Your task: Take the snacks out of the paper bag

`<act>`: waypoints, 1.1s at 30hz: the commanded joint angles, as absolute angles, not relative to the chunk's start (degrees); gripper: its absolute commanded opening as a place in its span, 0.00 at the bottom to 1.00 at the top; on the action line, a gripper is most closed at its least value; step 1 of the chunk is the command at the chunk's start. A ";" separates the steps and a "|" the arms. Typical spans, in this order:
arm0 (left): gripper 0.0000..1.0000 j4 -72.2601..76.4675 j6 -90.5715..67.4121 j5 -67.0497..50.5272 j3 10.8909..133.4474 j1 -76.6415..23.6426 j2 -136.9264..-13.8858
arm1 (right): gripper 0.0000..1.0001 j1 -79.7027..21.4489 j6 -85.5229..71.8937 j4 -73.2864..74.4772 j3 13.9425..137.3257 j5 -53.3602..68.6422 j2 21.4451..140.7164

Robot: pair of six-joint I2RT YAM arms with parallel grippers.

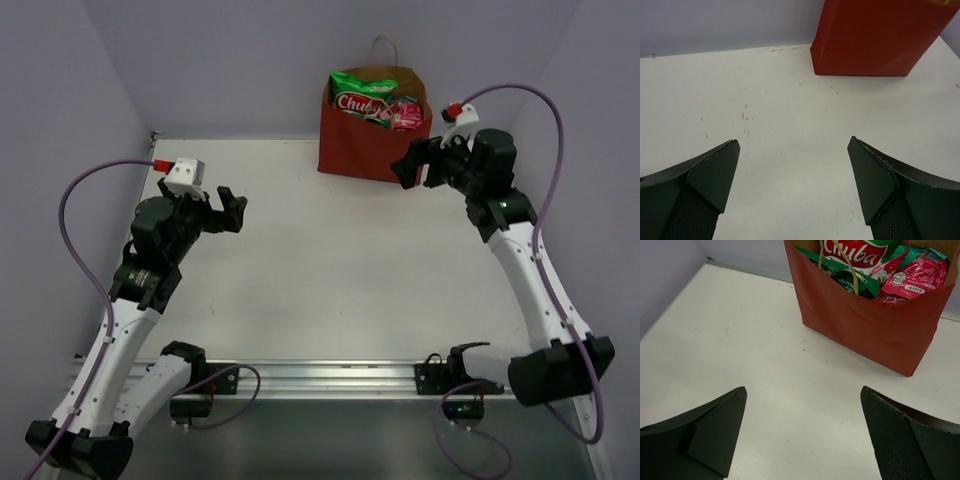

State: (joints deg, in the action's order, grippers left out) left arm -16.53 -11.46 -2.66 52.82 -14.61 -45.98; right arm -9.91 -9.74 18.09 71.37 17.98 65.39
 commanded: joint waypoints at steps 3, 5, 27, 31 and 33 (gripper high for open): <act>1.00 -10.98 -12.31 -4.57 51.59 -14.24 -45.53 | 0.99 -9.76 10.27 14.22 88.63 25.22 84.61; 1.00 -11.25 -12.04 -4.57 51.33 -14.24 -45.53 | 0.99 -9.67 15.00 15.03 92.53 28.02 89.27; 1.00 -11.25 -10.90 -4.66 49.57 -14.68 -46.14 | 0.58 -9.67 27.95 26.45 115.14 33.23 114.96; 1.00 -11.25 -10.99 -5.18 49.48 -14.77 -46.14 | 0.42 -9.67 28.74 27.86 114.87 32.43 115.66; 1.00 -11.42 -11.07 -5.27 49.66 -14.77 -46.14 | 0.31 -9.67 28.65 27.34 113.65 32.43 115.05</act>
